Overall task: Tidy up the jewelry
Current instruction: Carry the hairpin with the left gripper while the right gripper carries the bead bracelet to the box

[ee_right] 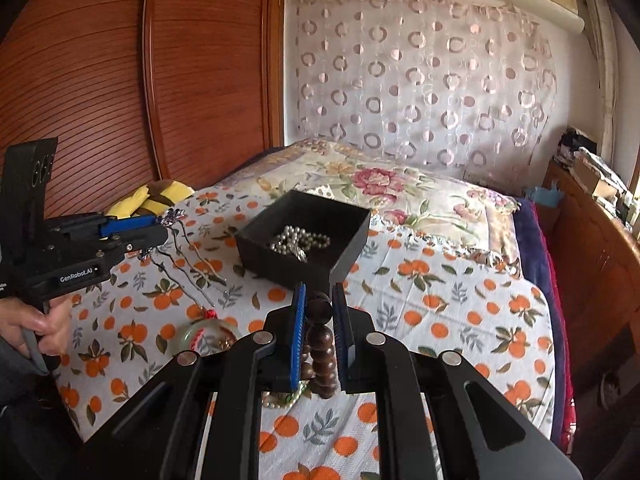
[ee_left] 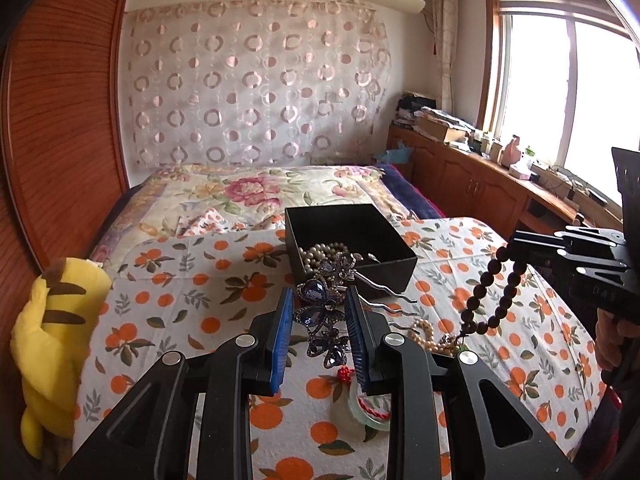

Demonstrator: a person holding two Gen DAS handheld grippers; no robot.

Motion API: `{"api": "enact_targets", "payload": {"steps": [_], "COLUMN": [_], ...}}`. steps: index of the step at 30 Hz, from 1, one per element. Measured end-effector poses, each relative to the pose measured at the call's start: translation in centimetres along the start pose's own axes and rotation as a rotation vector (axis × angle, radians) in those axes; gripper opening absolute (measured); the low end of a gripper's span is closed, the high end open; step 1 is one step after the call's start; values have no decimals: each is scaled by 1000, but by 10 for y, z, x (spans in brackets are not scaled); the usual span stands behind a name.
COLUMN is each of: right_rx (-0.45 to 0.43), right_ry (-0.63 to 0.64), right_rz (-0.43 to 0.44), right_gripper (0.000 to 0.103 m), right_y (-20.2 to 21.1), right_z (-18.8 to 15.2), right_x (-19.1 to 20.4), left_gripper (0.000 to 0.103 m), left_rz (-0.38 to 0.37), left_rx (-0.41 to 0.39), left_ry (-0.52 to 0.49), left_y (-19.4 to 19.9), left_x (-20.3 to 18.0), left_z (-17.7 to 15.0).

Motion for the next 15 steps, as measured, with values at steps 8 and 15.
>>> {"api": "enact_targets", "payload": {"steps": [8, 15], "right_rx": [-24, -36], "right_ry": [13, 17], "right_rz": [2, 17], "right_gripper": [15, 15], "right_y": [-1, -10], "right_z": [18, 38], "right_x": [7, 7], "left_gripper": [25, 25], "left_rz": [5, 4], "left_rx": [-2, -5], "left_ry": [-5, -2], "left_y": [-3, -14], "left_x": [5, 12], "left_z": [5, 15]}}
Point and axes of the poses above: each gripper's, at about its wrist camera, not at the fingertips, and y roughly against the way its jaws point, x to its left, z to its top, the point moved 5 cm from there along -y, roughly the way its jaws point, and after that the axes turned 12 degrees about -y, right-handed, at the moved point
